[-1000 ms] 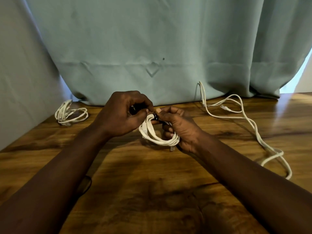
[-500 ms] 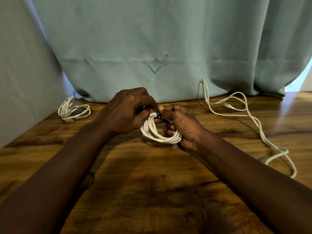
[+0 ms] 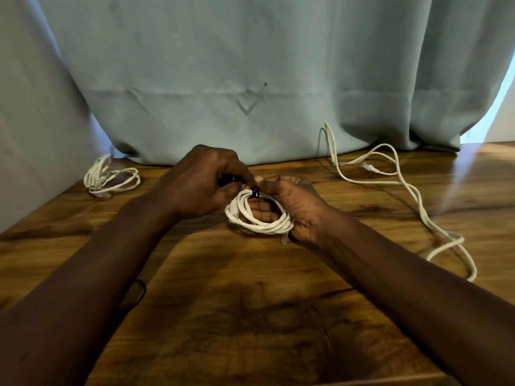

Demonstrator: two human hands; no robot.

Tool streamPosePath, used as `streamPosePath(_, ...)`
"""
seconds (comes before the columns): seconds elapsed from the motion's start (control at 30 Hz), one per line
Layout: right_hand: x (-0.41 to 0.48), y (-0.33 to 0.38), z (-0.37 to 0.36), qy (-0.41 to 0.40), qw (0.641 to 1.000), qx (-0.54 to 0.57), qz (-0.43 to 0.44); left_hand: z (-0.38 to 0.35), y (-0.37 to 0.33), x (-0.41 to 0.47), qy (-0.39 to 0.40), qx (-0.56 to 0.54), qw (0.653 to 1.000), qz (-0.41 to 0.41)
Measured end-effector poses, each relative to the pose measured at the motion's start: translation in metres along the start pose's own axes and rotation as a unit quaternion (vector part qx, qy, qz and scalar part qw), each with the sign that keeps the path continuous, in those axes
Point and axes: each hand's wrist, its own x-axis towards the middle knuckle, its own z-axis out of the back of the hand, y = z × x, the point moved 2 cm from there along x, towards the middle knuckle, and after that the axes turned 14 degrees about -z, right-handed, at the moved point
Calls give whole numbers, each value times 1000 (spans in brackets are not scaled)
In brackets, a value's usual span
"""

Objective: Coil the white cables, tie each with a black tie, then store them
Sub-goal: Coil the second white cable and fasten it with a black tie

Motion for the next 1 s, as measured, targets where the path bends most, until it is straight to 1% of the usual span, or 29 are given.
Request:
streamPosePath(0.07,-1,0,-1,6,1000,-2,-4,-3,1,-1,-21,-18,999,17)
streamPosePath(0.17,-3,1,-1,18,1000,-13,-9,-6,4,-1,-55,-74,993,73)
streamPosePath(0.3,-2,0,-2,27,999,-15,-24,-10,8,-3,-59,-167,975,131)
streamPosePath(0.43,-5,2,-2,21,999,-19,-37,-14,11,-6,-86,-305,924,212)
streamPosePath(0.6,-6,1,-3,15,998,-38,-37,-20,11,-8,-67,-394,860,318)
streamPosePath(0.63,-6,1,-3,13,998,-41,-35,-21,11,-8,-67,-389,859,326)
streamPosePath(0.67,-6,1,-4,10,998,-45,-31,-22,11,-8,-67,-376,866,323)
streamPosePath(0.9,-7,2,-3,0,999,-30,-33,-21,11,-7,-82,-313,915,240)
streamPosePath(1.0,-7,3,-3,-6,999,-28,-36,-21,8,-5,-81,-270,937,206)
